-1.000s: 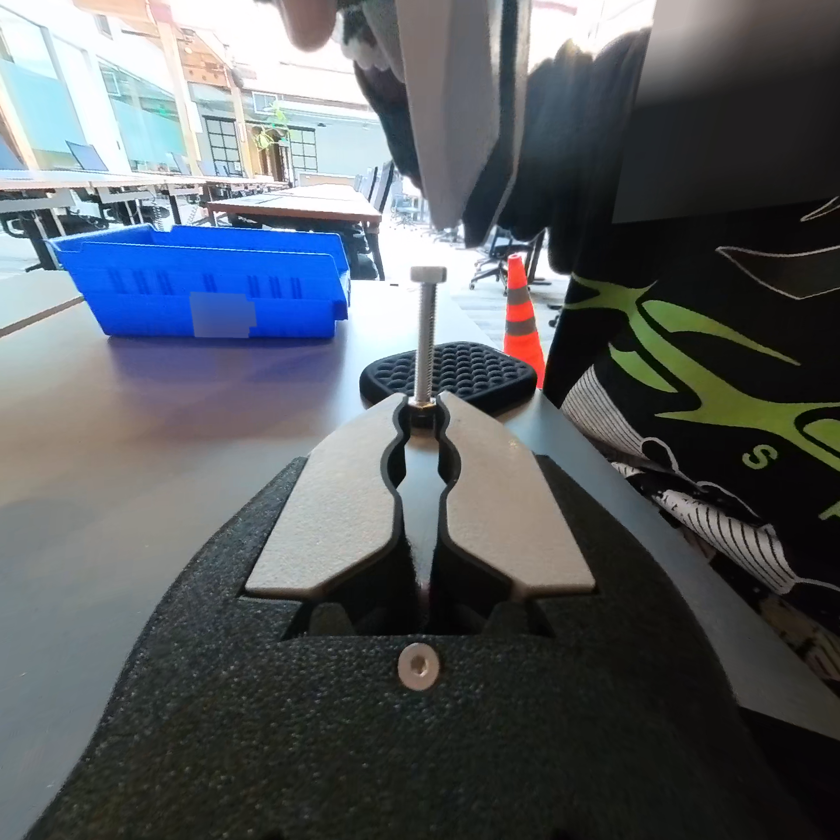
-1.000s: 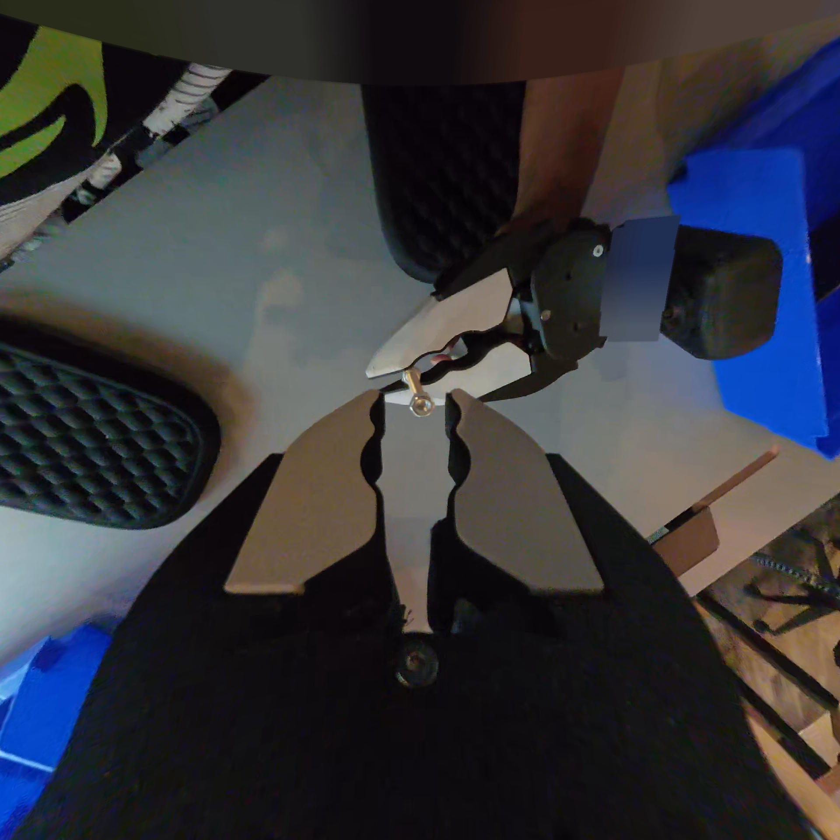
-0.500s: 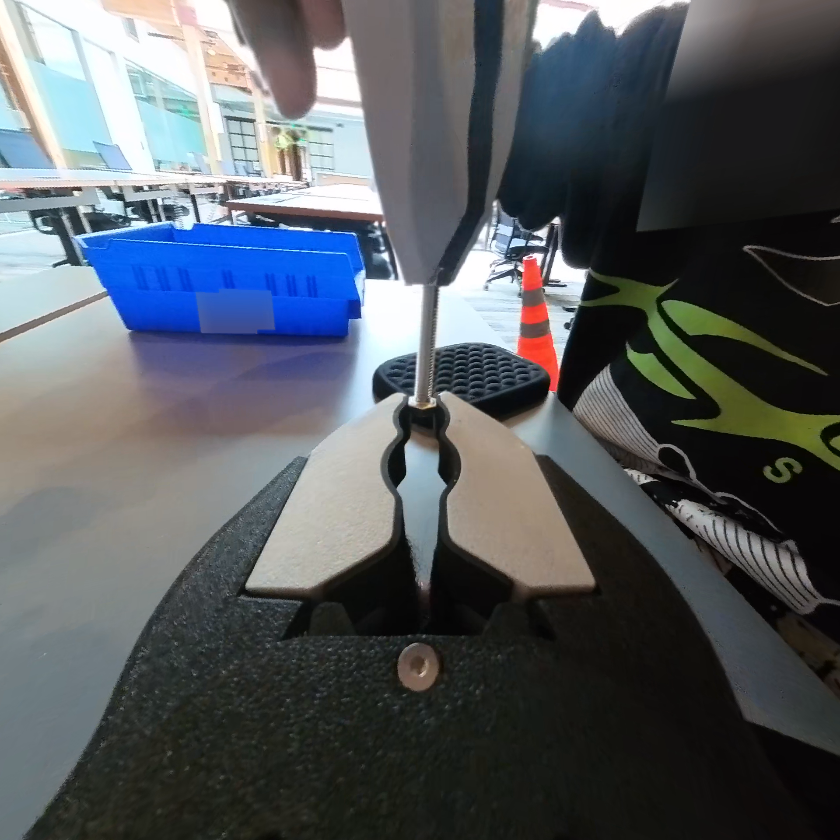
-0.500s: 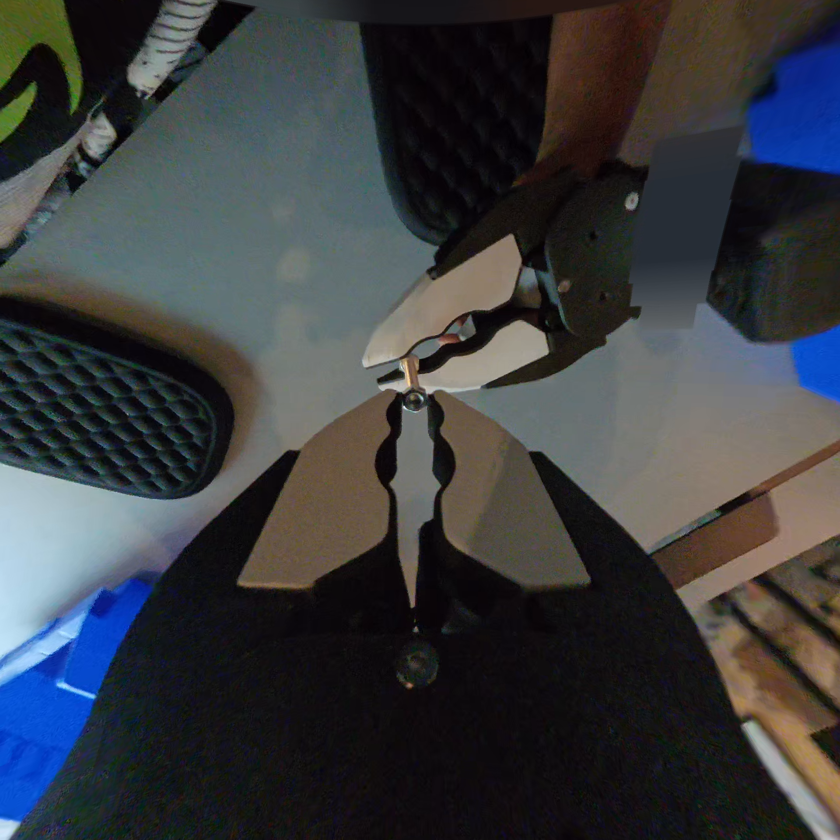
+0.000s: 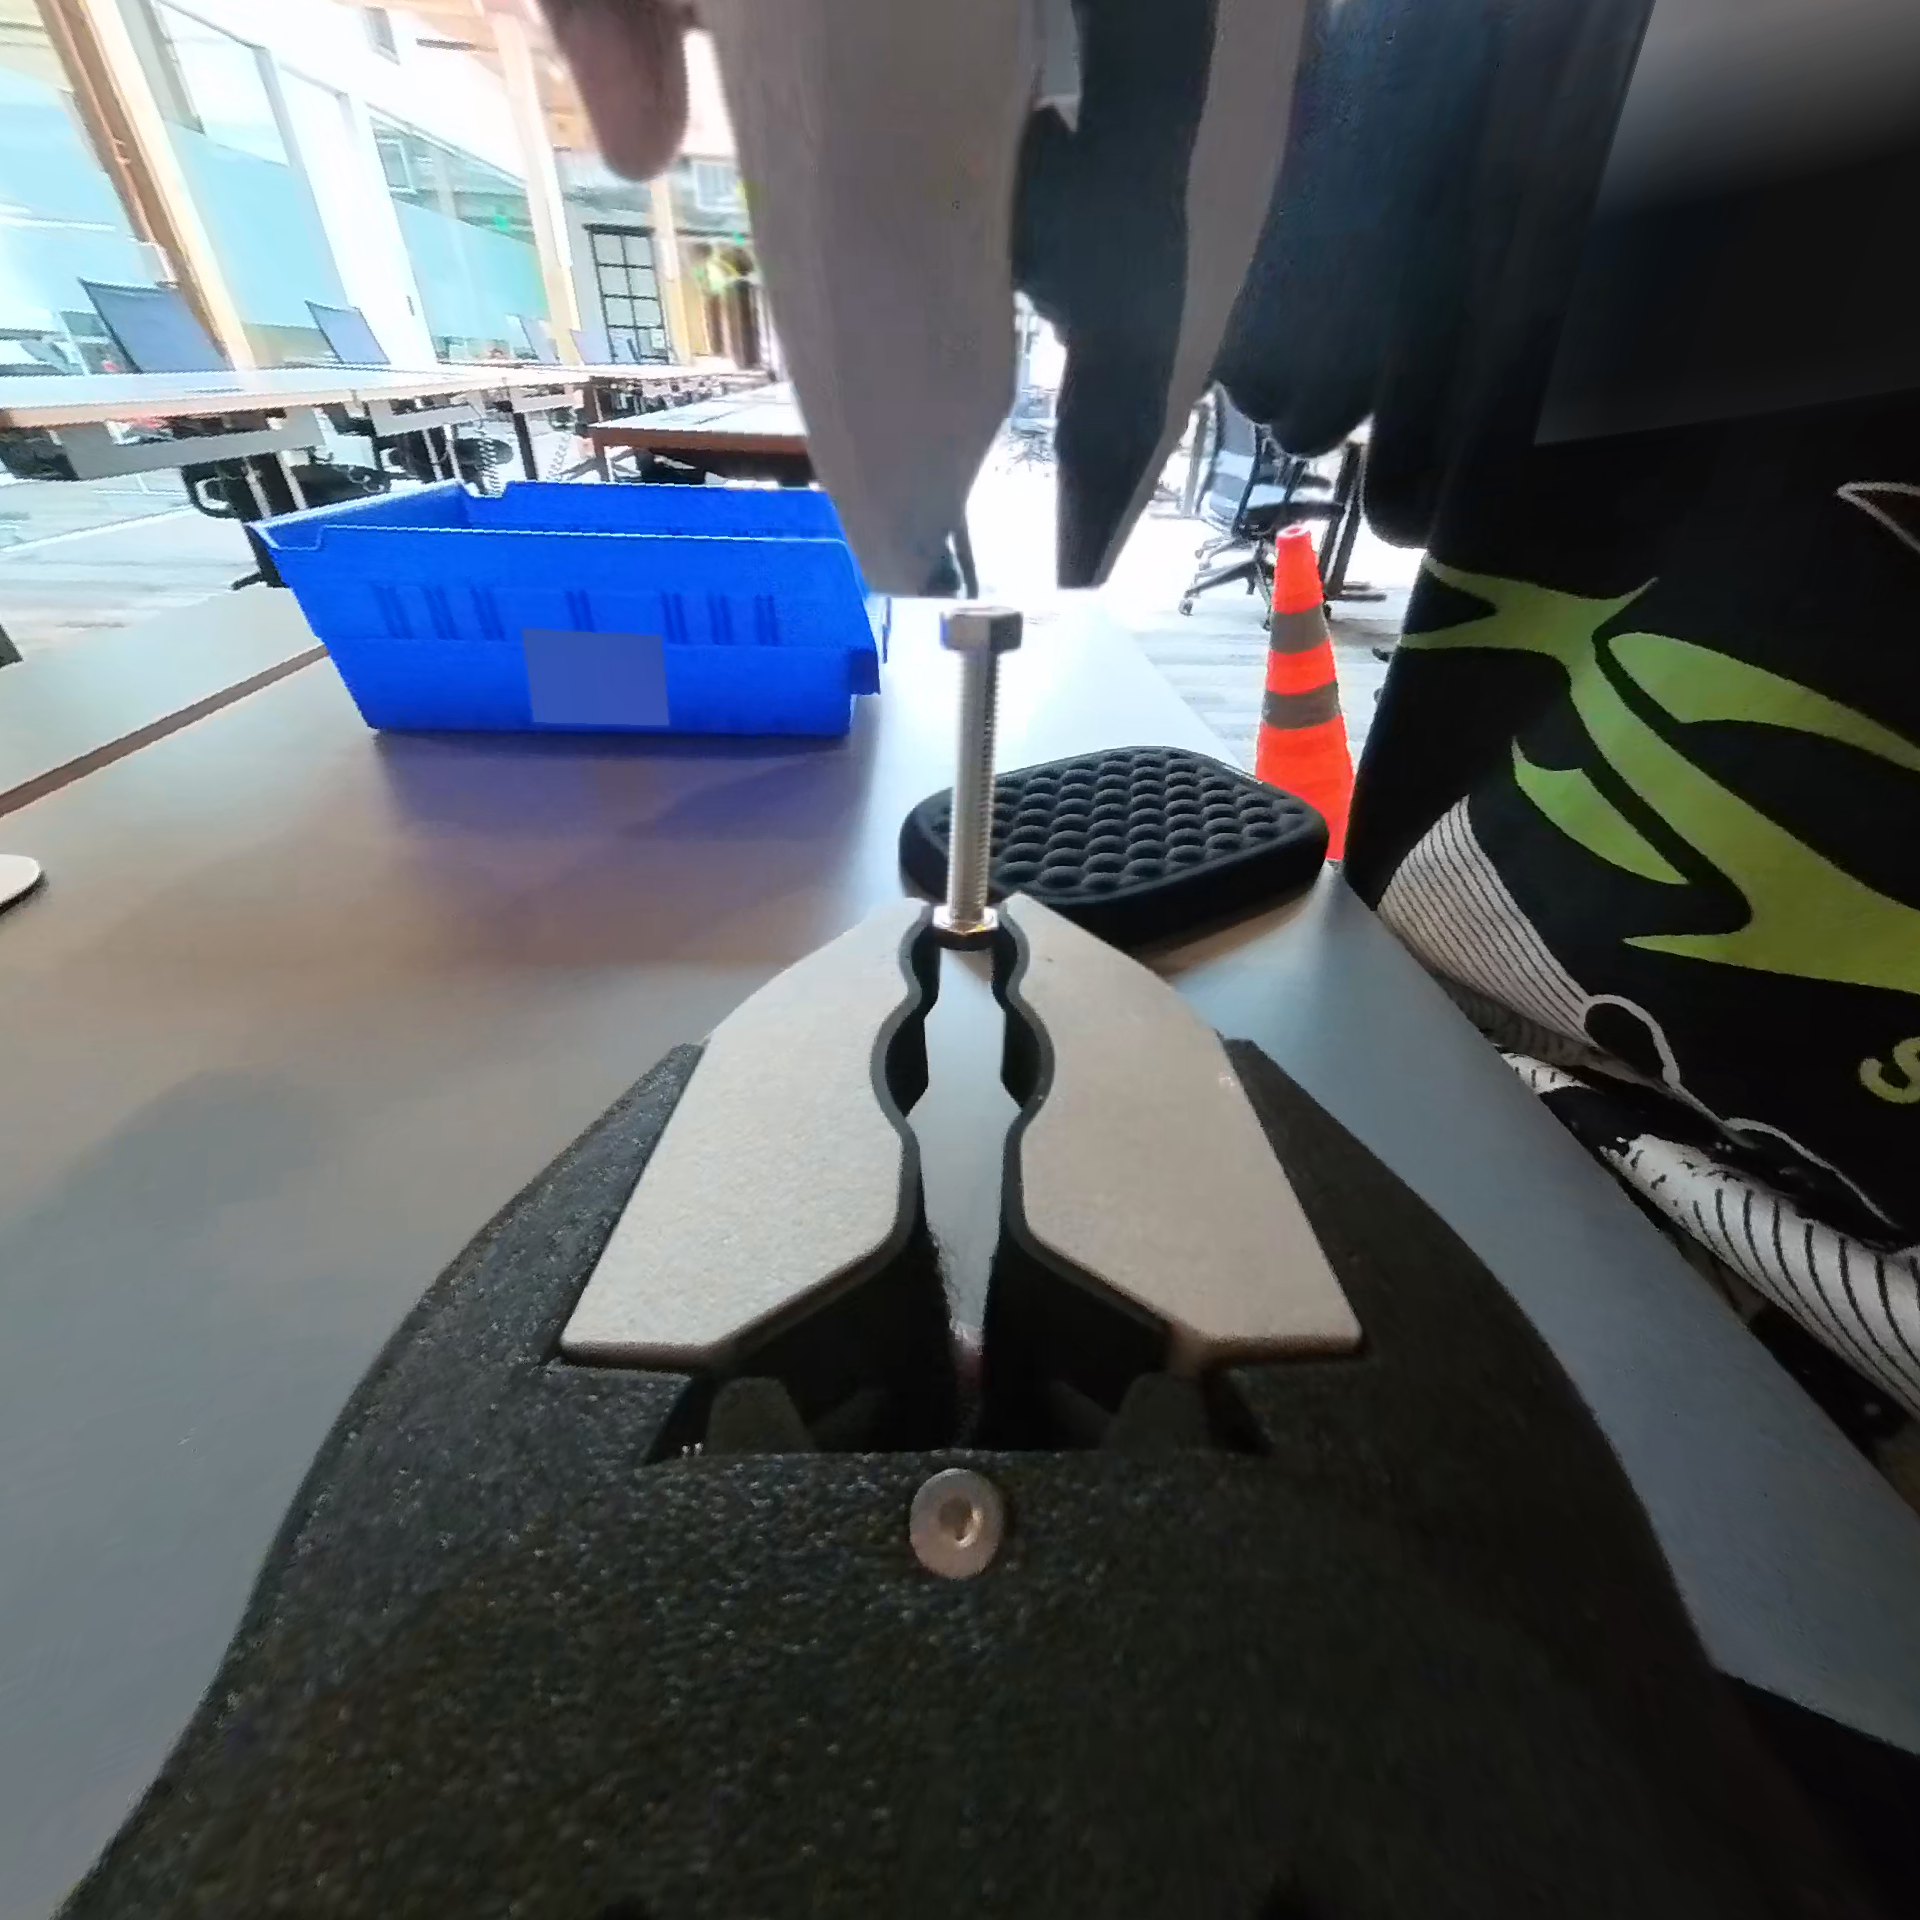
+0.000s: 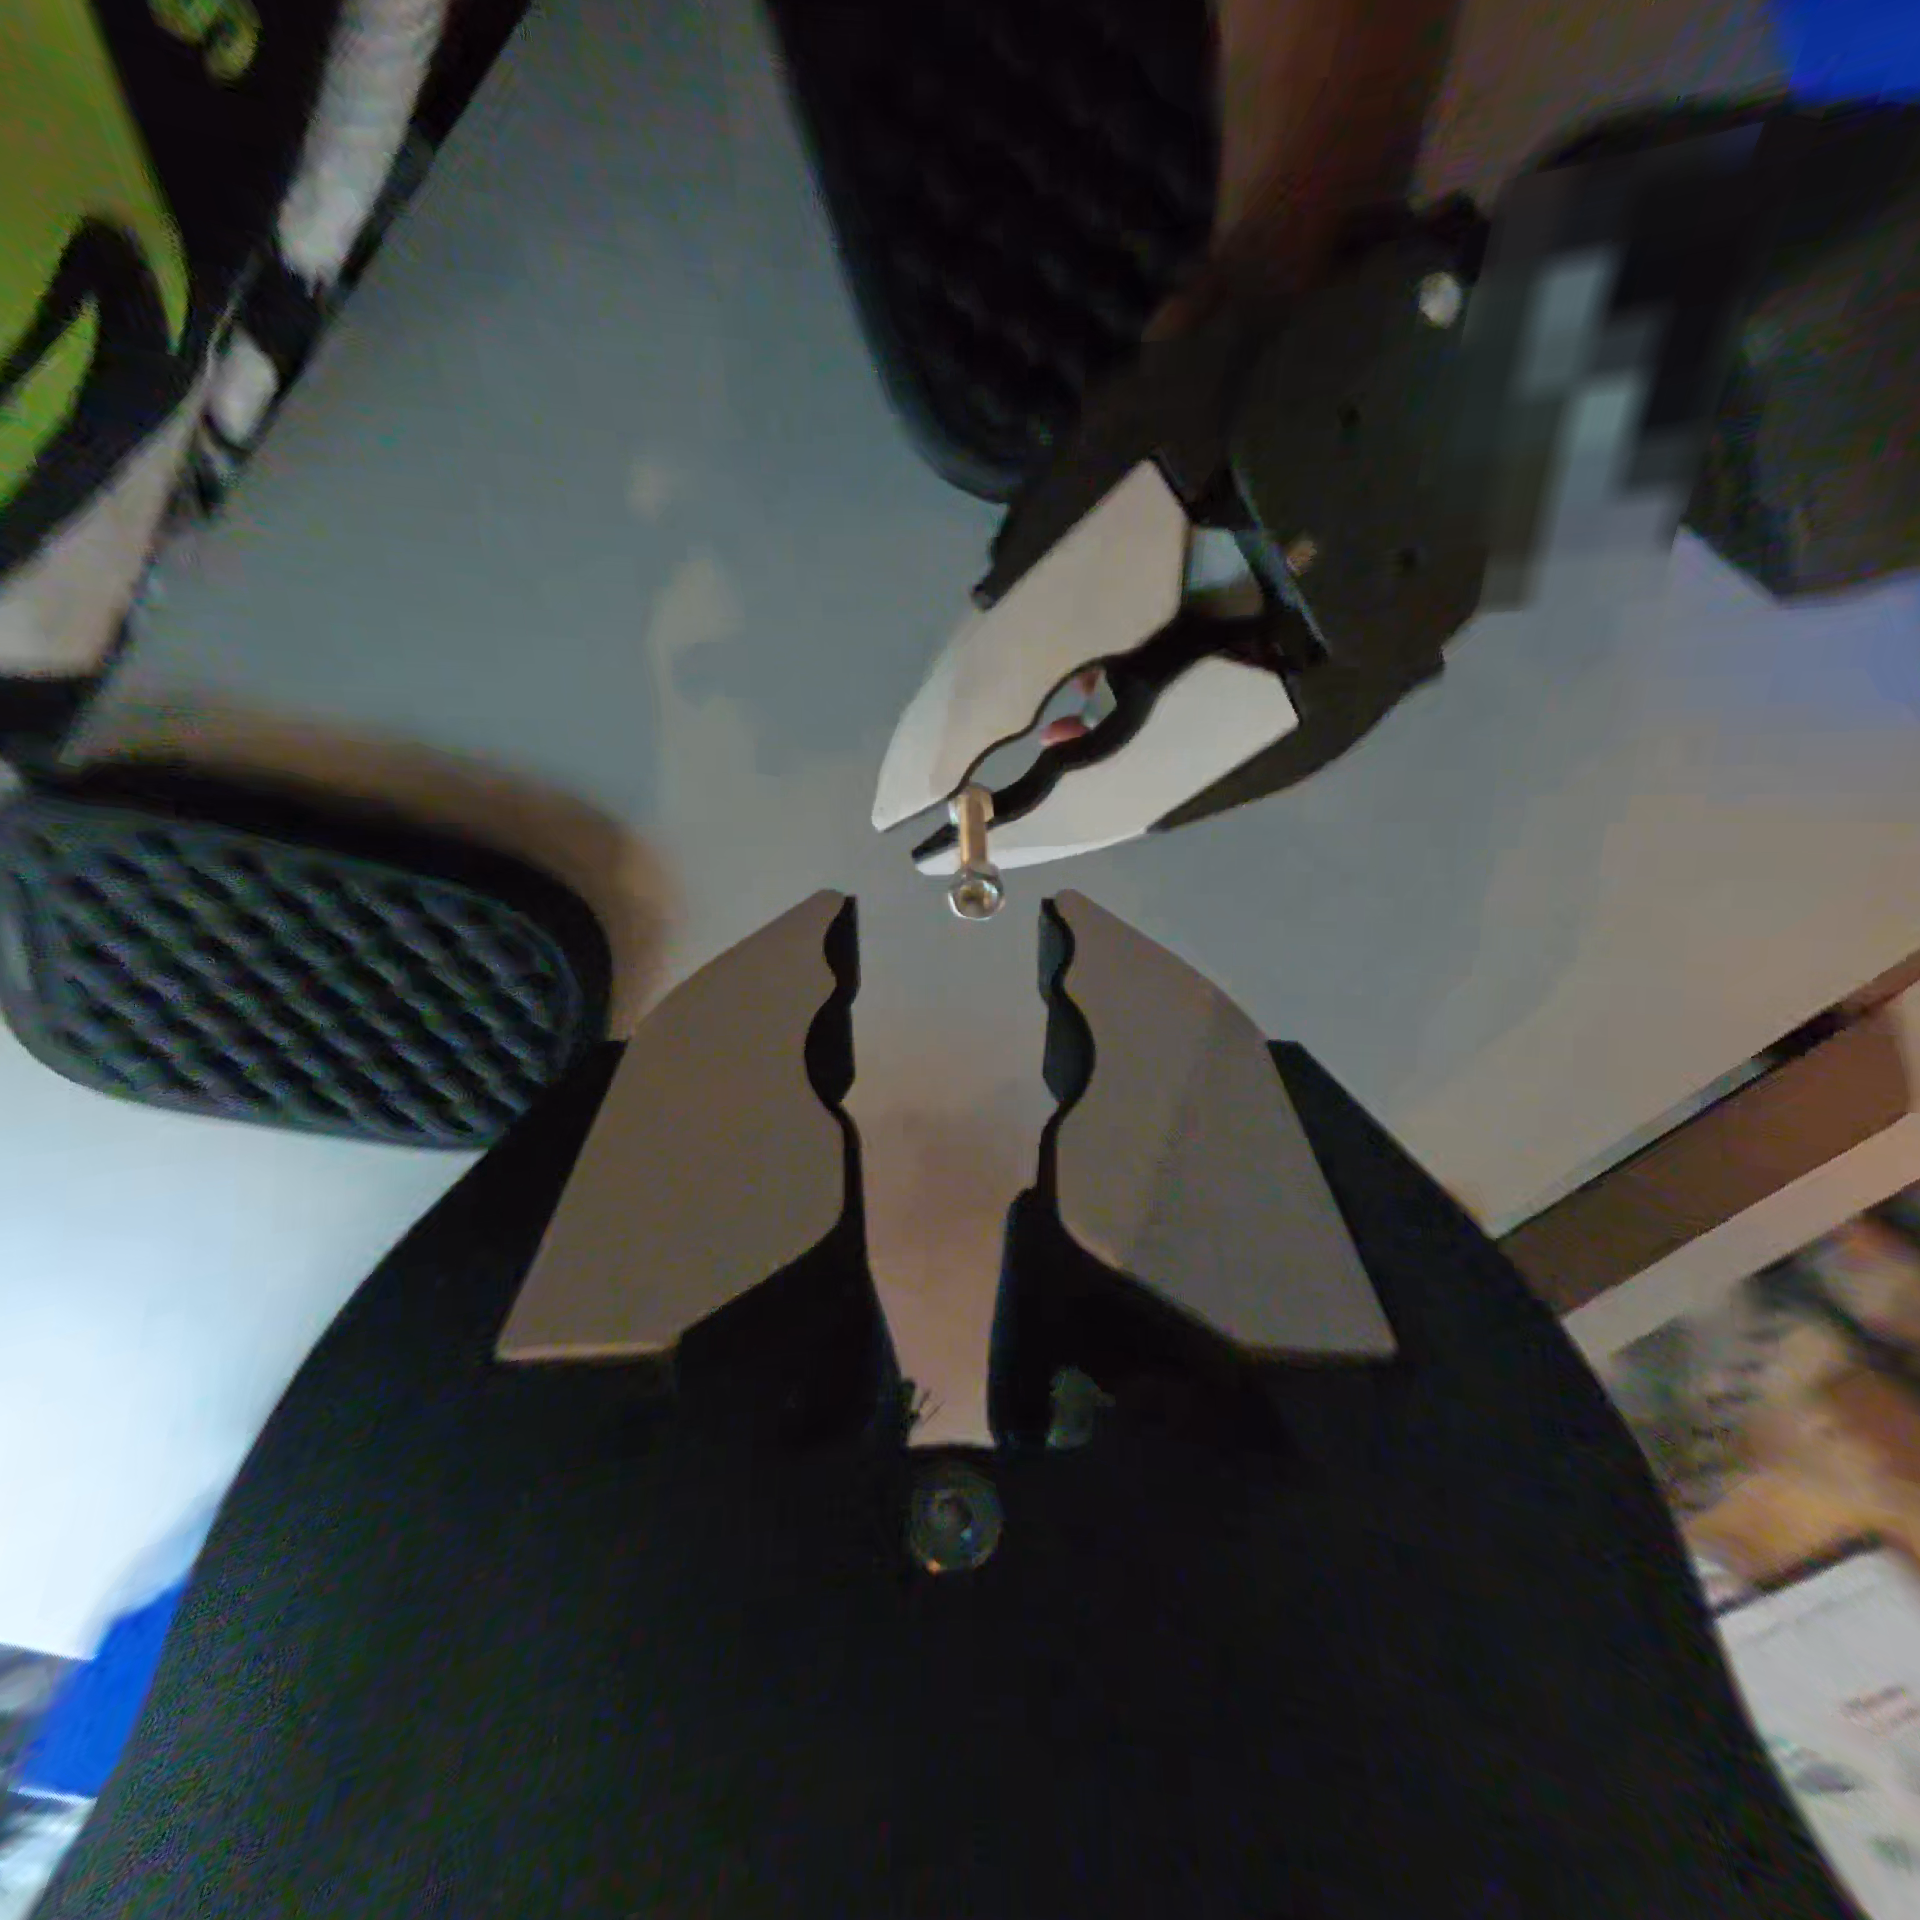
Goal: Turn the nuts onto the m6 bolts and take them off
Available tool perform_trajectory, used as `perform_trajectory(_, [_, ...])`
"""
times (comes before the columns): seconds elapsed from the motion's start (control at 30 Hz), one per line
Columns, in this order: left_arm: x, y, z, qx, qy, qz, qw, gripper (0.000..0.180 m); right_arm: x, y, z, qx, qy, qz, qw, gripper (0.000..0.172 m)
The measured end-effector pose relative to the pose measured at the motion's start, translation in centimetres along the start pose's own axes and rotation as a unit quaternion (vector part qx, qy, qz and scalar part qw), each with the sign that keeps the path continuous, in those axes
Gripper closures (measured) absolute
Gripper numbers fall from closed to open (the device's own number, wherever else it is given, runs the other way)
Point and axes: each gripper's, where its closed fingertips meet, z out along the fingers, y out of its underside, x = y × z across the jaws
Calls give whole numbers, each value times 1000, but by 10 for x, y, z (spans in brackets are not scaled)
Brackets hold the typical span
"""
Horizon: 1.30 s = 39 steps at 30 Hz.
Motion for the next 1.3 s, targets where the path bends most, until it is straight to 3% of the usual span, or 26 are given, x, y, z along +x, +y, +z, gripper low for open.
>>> perform_trajectory(0.1, [3,-1,0,2,13,-2,1000,172,-1,-6,1,14,0,-88,996,146])
perform_trajectory(0.37, [4,-1,-1,6,20,-5,1000,172,5,-4,6,14,-18,-97,995,162])
perform_trajectory(0.57, [-2,-2,-2,8,1,-11,1000,172,9,0,6,-5,3,53,999,162])
perform_trajectory(0.7, [-6,0,-2,3,-15,-12,1000,172,14,4,8,-22,32,220,975,162])
perform_trajectory(0.8, [-7,-2,-3,9,-15,-17,1000,172,11,5,11,-31,48,241,969,154])
perform_trajectory(0.87, [-7,-2,-3,9,-14,-17,1000,172,6,5,12,-32,39,223,974,137])
perform_trajectory(0.93, [-6,-2,-3,10,-12,-16,1000,172,10,3,7,-16,44,201,978,135])
perform_trajectory(1.13, [0,-2,-3,10,8,-10,1000,172,7,3,-2,15,4,-11,1000,144])
perform_trajectory(1.3, [3,-3,-3,12,19,-10,1000,172,10,-7,3,53,-11,-91,994,155])
